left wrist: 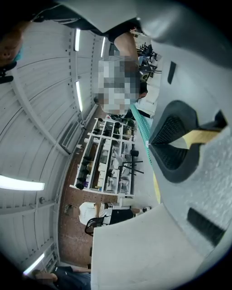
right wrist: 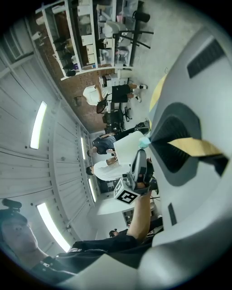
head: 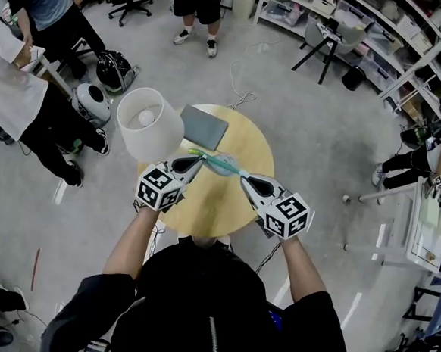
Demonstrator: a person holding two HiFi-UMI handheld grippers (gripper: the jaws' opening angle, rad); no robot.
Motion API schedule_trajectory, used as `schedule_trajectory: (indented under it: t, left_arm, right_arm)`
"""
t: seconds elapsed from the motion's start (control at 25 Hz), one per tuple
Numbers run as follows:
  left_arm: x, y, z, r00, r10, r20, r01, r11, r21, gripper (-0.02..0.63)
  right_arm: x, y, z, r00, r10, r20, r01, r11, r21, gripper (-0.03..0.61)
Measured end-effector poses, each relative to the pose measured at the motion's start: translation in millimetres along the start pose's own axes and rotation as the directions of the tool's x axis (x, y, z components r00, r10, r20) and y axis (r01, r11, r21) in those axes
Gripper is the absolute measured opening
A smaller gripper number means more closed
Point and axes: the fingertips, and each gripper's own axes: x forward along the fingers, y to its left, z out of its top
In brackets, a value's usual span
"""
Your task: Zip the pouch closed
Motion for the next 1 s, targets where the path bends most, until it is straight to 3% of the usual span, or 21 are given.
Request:
schedule_trajectory:
  t: [1.0]
  left_arm:
    - [-20.8,36.0,-12.7,0.993,0.121,-0.017,-0.121,0.992,-0.046,0.008]
  right_arm:
    - [-3.6,-3.3,0.7,1.000,-0.029,0.009,0.029,1.000,0.007,0.011]
